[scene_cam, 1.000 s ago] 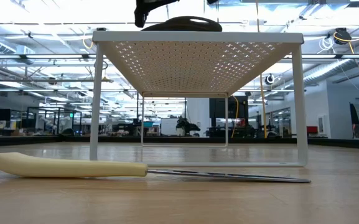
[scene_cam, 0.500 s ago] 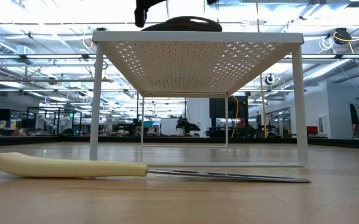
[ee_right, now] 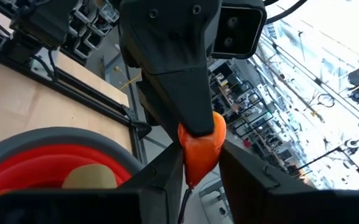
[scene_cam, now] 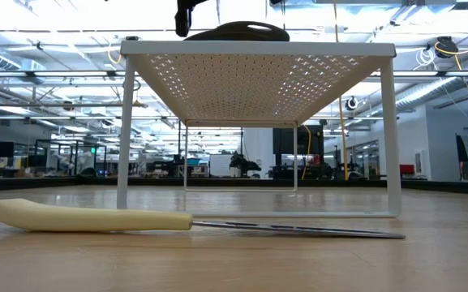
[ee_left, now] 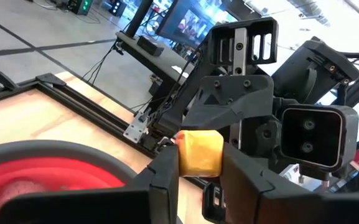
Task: Pick & Place Fruit
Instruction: Put the peach into the red strainer bowl on the shelf
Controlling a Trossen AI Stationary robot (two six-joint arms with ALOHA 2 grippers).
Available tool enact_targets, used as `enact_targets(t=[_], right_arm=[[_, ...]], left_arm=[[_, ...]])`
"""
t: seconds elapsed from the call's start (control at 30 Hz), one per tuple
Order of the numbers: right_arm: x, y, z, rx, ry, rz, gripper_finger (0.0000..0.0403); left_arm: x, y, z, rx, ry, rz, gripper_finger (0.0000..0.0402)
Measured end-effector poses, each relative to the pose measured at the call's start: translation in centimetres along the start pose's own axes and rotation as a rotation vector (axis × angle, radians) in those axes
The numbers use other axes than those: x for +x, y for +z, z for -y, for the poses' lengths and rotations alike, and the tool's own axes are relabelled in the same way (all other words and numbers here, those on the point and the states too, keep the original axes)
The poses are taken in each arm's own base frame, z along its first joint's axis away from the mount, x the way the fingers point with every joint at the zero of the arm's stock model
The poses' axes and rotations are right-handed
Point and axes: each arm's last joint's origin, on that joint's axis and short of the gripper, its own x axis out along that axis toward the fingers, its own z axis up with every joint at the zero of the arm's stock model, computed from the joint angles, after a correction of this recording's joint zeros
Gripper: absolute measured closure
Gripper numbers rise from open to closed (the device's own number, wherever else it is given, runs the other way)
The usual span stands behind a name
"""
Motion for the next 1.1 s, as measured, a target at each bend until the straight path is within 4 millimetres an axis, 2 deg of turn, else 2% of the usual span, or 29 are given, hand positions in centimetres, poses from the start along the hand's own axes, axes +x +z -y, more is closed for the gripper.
enact_targets(t=[0.4,0.53,0.73,0.87,1.1], right_arm=[[0.0,-0.3,-0.4,0.074,0.027,-0.031,0.0264],[-0.2,-0.7,-0.8,0.078,0.038,-0.083,0.0244],[-1.5,-0.5,-1.1,0.022,-0.052,-0.203,0.0224],[-2.7,-0.7,-1.1,-0.006,-0.024,-0.248,0.0227],[-5.4,-1.4,1.0,0.219,0.073,-0.262,0.0279]], left_arm=[[0.0,-0.1,-0.1,-0.004,0.004,-0.006,0.0319],[0.0,0.0,-0.2,0.004,0.006,-0.003,0.032],[-0.1,0.3,-1.0,0.026,0.046,-0.01,0.032],[-0.2,0.0,-1.9,0.015,0.104,-0.066,0.032],[-0.5,-0.6,-2.8,-0.009,0.172,-0.143,0.032]])
